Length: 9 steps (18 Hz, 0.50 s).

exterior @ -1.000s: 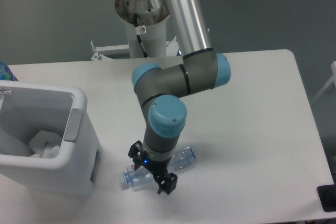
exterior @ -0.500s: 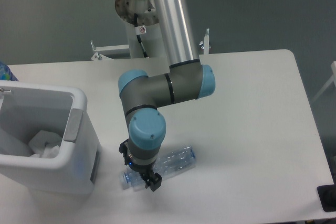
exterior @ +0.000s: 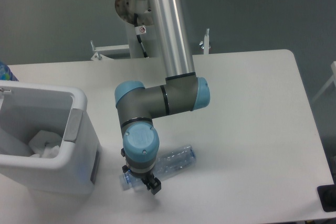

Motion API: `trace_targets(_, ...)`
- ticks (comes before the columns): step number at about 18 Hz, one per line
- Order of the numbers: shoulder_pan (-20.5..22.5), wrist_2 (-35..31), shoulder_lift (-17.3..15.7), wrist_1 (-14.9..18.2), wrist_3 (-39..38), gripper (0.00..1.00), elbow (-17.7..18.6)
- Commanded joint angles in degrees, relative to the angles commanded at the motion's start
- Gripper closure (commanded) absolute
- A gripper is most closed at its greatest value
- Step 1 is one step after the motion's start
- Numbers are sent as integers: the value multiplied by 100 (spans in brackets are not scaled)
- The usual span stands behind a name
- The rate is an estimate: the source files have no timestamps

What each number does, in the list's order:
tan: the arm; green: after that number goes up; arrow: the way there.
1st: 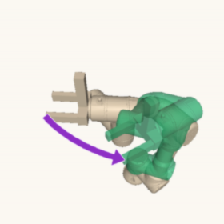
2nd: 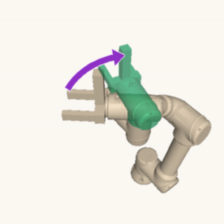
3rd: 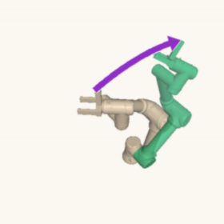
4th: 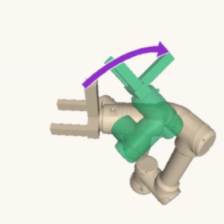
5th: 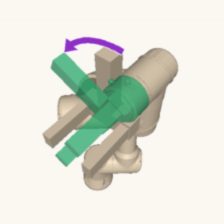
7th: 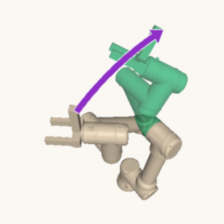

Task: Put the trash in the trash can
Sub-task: 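Close the gripper on the bottle's capped end and lift it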

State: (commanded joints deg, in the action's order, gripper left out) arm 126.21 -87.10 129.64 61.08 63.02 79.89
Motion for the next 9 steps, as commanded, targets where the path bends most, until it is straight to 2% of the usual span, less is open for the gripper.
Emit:
trace_targets(4,9,0,-44,70,-44,64,-35)
trace_targets(6,26,17,-123,88,-44,72,-70)
trace_targets(9,333,157,-281,88,-44,72,-193)
